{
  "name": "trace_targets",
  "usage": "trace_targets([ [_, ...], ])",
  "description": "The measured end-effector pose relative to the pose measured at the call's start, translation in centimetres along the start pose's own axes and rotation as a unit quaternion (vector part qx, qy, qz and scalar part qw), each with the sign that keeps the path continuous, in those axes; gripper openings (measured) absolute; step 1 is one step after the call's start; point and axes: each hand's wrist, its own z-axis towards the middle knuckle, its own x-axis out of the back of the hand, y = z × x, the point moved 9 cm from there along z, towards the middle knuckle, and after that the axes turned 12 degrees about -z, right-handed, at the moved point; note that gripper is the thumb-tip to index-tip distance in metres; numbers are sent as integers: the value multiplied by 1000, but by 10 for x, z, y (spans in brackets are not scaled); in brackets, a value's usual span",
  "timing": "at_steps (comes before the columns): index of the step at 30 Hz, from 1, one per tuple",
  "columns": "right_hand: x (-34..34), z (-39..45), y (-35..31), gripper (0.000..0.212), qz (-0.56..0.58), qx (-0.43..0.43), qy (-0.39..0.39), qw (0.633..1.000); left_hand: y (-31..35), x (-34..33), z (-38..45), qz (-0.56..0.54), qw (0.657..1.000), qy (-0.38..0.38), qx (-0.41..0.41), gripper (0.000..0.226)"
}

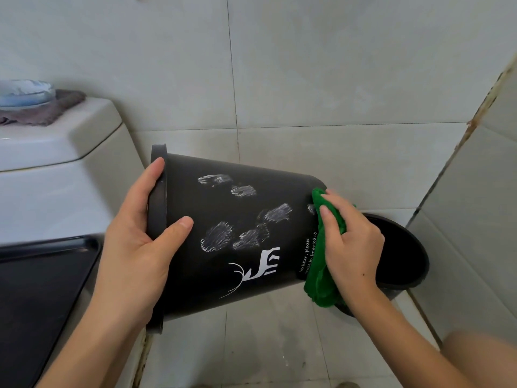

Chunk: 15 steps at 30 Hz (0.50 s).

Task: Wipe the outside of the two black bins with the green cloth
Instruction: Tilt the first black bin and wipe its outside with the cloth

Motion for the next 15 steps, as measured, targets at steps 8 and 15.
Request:
trace_targets([
  [8, 2, -5, -21, 28, 1, 127, -4, 992, 4, 5, 1, -27, 1000, 6, -10, 71],
  [15, 9, 4, -12, 27, 4, 51, 16, 999, 5, -1, -3, -38, 999, 7, -18, 72],
])
